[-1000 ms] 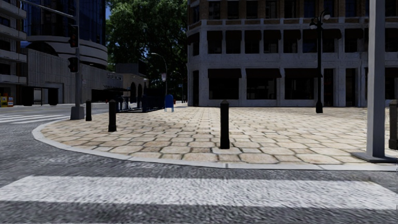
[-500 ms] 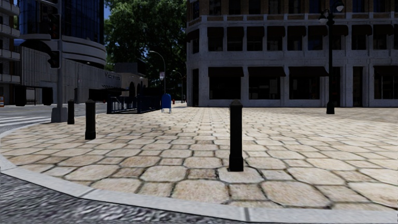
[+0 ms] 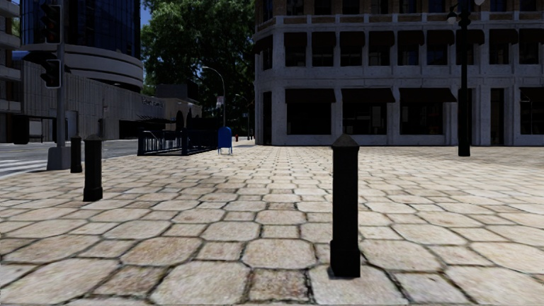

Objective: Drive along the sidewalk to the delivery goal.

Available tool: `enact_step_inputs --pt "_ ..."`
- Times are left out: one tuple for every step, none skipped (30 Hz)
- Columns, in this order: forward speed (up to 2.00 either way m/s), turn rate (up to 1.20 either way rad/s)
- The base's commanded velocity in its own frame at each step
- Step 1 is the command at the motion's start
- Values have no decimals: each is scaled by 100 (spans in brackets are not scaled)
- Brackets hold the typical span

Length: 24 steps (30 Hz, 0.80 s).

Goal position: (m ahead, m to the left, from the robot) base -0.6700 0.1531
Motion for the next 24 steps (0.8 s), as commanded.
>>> enact_step_inputs --pt "0 0" --pt "0 0" --pt "0 0" --pt "0 0" --pt "0 0" --pt "0 0" --pt "0 0" --pt "0 0" --pt "0 0" --pt "0 0" --pt "0 0" --pt "0 0" --pt "0 0" --pt "0 0" --pt "0 0" --pt "0 0" --pt "0 0" --pt "0 0" --pt "0 0" --pt "0 0" --pt "0 0" --pt "0 0" --pt "0 0" --pt "0 0"
